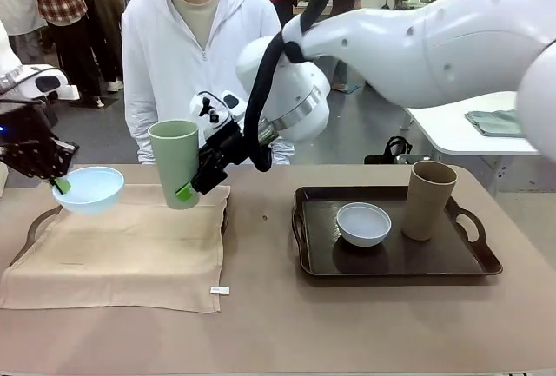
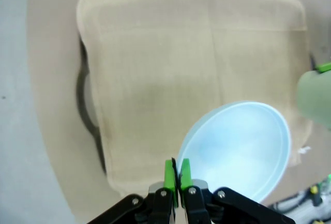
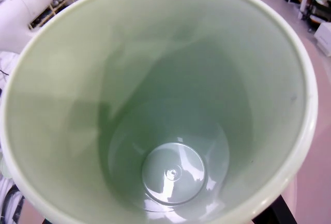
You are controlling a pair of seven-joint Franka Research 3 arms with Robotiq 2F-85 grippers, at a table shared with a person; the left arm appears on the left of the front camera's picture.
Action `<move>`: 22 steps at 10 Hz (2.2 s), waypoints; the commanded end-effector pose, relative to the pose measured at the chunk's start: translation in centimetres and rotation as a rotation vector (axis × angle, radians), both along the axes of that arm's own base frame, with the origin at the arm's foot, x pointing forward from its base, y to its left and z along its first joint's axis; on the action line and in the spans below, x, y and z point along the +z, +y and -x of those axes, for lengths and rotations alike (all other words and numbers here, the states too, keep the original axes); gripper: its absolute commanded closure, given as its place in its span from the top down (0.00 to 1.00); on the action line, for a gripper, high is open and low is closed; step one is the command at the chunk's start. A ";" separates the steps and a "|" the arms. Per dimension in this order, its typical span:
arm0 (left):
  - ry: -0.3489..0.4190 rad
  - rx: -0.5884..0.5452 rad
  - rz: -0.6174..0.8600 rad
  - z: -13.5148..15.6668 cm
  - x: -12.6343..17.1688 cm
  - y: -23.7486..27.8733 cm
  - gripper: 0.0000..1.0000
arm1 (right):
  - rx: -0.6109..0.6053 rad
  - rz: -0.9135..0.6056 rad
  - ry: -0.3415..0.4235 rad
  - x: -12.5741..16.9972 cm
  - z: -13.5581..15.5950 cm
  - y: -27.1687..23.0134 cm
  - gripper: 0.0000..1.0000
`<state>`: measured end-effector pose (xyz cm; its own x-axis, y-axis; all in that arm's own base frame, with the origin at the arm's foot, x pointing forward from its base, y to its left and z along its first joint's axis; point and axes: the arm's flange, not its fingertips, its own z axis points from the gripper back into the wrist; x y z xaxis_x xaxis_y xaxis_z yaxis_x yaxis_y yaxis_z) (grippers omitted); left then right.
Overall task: Set up a tray with a mat and arrange the tableware.
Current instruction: Place the Picnic Bowl and Reusable plastic cup back onto the Handle tray in front of the human's position.
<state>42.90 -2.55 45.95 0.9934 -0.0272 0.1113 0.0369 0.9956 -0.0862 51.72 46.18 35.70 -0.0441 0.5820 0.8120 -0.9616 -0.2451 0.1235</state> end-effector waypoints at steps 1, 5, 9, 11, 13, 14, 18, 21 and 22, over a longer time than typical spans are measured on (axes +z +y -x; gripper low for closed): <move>-0.028 0.021 0.043 -1.7 -1.2 -0.3 0.04 | -0.001 0.012 -0.016 -1.1 -1.9 1.4 0.79; -0.004 0.020 0.023 -1.8 -2.8 -0.2 0.04 | 0.004 0.008 0.007 -3.3 -2.0 0.9 0.79; -0.047 0.016 0.085 -2.8 -4.7 -0.5 0.04 | -0.027 0.009 0.048 -5.5 -3.6 1.2 0.79; -0.071 0.020 0.087 -3.9 -5.7 -0.7 0.04 | -0.032 0.017 0.056 -7.2 -4.3 1.6 0.79; -0.056 0.035 0.084 -5.3 -7.2 -0.7 0.04 | -0.027 0.007 0.033 -8.0 -4.6 1.5 0.79; -0.047 0.040 0.075 -5.9 -7.8 -0.8 0.04 | -0.029 0.004 0.019 -8.4 -4.8 1.6 0.79; -0.010 0.056 0.055 -7.4 -9.7 -0.9 0.04 | -0.025 -0.003 -0.014 -9.5 -5.3 2.0 0.79; 0.010 0.056 0.043 -7.4 -10.0 -0.8 0.64 | -0.025 0.008 -0.032 -9.5 -5.2 2.1 1.00; 0.013 0.056 0.041 -7.3 -10.1 -0.8 0.97 | -0.025 0.011 -0.036 -9.5 -5.0 2.2 1.00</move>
<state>50.06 -3.34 35.78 0.9936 0.0251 0.1098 -0.0099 0.9906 -0.1366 56.75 48.33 26.39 -0.0387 0.5917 0.8052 -0.9684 -0.2207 0.1157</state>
